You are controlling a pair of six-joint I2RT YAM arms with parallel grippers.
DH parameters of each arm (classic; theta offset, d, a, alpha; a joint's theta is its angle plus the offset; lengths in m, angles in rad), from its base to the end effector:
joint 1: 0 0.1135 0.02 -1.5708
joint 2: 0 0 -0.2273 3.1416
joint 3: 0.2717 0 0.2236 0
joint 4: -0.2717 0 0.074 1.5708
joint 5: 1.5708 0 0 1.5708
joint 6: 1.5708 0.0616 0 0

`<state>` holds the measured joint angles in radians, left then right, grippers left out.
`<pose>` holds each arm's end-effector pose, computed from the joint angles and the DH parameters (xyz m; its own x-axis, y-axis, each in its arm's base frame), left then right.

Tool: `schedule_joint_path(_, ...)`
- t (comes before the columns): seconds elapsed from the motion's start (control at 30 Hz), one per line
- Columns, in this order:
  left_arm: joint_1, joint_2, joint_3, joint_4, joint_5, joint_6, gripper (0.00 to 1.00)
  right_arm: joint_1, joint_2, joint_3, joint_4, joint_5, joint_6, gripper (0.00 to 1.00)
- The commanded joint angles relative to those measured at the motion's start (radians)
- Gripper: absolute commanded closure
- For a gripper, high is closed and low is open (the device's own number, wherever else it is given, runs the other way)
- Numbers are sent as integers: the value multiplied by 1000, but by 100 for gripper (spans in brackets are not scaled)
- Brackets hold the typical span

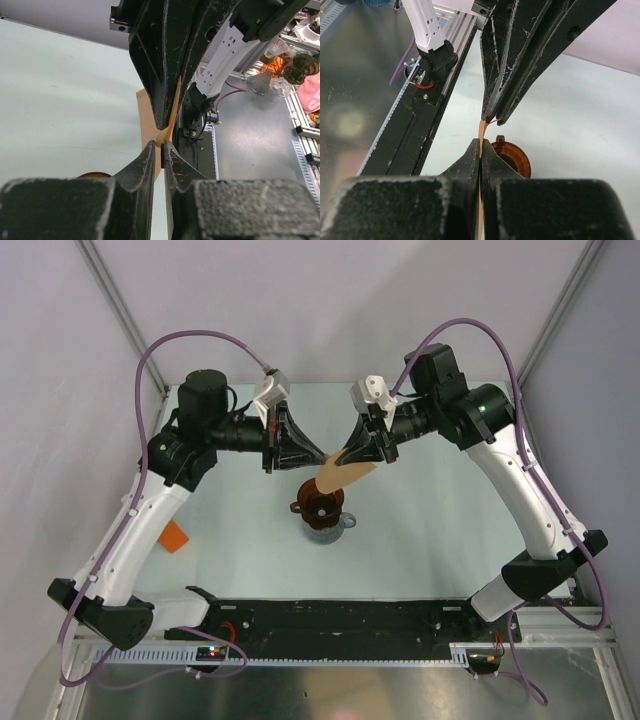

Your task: Place the coffee filter in the dripper

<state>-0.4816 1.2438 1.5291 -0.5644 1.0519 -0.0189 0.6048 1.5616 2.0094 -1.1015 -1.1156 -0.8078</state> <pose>0.1855 -0.1573 0.4182 -0.2624 0.1266 -0.9566 0.9647 0.0552 -0.2573 0.1876 0.1969 0.4267 0.2589 -0.2073 -0.9434 -0.9397 -0.2801 -0.1963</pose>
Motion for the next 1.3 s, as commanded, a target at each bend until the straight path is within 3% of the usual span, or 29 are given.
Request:
schedule_joint_path(0.0, 4, -4, 33, 8, 9, 17, 83, 0, -5, 25, 32, -28, 10, 100)
schedule_joint_path(0.3, -6, 0, 40, 8, 8, 41, 70, 6, 13, 40, 42, -20, 27, 100)
schedule_joint_path(0.53, -10, 7, 43, 8, 0, 44, 75, 15, 8, 40, 67, -23, 52, 100)
schedule_joint_path(0.87, -18, 14, 44, 8, -17, 47, 70, 25, 13, 41, 85, -12, 82, 100)
schedule_joint_path(1.07, -13, -9, 26, 9, -8, 64, 52, 8, 15, 40, 65, -11, 79, 100)
schedule_joint_path(1.27, 3, -14, 20, 9, 9, 63, 50, 7, 7, 37, 31, -8, 33, 100)
